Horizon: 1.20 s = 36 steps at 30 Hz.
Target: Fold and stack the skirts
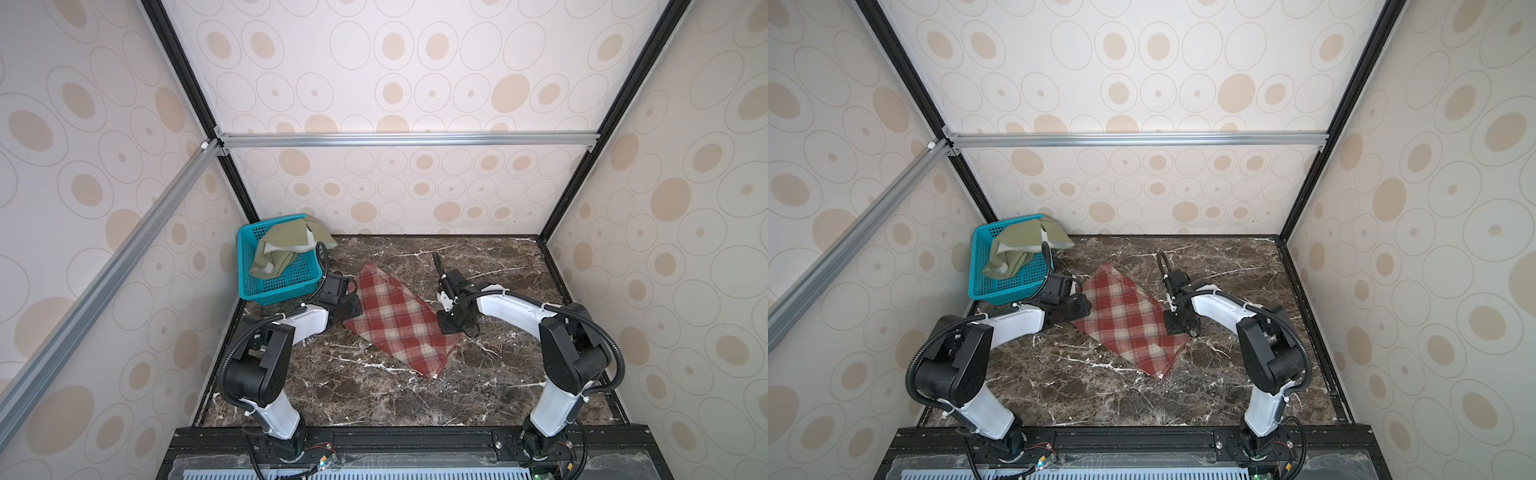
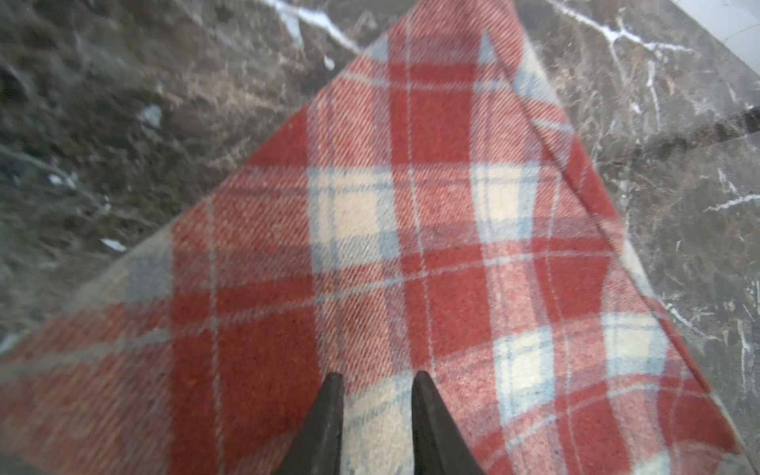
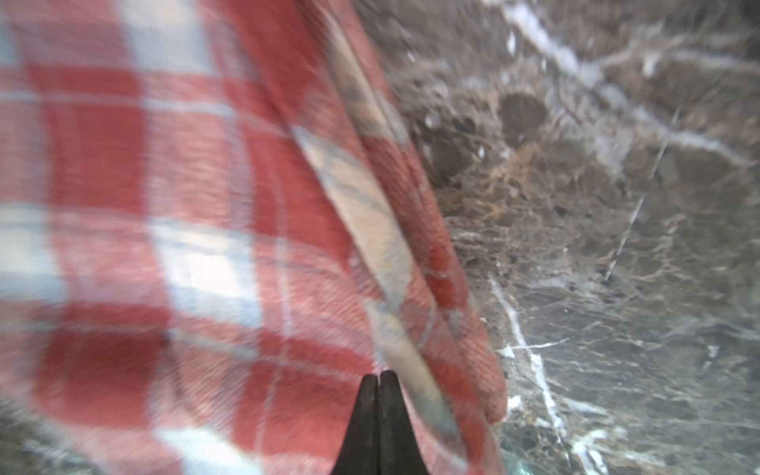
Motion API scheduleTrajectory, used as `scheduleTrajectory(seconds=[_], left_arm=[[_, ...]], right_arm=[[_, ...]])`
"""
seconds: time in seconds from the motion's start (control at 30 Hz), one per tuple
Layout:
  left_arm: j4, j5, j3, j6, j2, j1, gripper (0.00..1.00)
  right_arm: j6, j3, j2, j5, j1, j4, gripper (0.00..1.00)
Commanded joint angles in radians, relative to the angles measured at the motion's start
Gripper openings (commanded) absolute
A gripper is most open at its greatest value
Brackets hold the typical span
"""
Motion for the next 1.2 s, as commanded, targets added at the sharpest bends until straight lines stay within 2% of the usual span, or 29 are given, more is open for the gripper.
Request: scheduleTrajectory(seconds=[0.0, 0.07, 0.17, 0.33, 0.67, 0.8, 0.97, 1.17], left_arm=[[-0.05, -0.033, 0.047, 0.054, -0.02, 0.005, 0.29], [-0.045, -0.045, 0.05, 0.061, -0.009, 0.012, 0.29], [-0.036, -0.053, 0.057, 0.063, 0.02, 0.032, 0.28], [-0.01, -0.028, 0.058, 0.052, 0.058, 0.078, 0.27], [0.041, -0.022, -0.026, 0.007, 0.058, 0.103, 0.25], [0.026, -0.043, -0.05, 0.001, 0.038, 0.105, 0.25], [-0.002, -0.047, -0.105, -0.018, 0.003, 0.105, 0.25], [-0.02, -0.022, -0.232, -0.08, -0.117, 0.103, 0.25]], right_arm=[[-0.013, 0.033, -0.076, -0.028, 0.078, -0.073, 0.0], [0.013, 0.029, -0.086, -0.046, 0.13, -0.072, 0.0], [0.069, -0.006, -0.08, -0.139, 0.182, -0.022, 0.0], [0.181, -0.129, -0.092, -0.22, 0.207, 0.078, 0.0], [0.206, -0.258, -0.123, -0.197, 0.205, 0.065, 0.0], [0.175, -0.253, -0.132, -0.146, 0.182, -0.004, 0.0], [0.13, -0.255, -0.122, -0.132, 0.088, -0.012, 0.0], [0.074, -0.198, -0.041, -0.129, 0.003, -0.012, 0.0]])
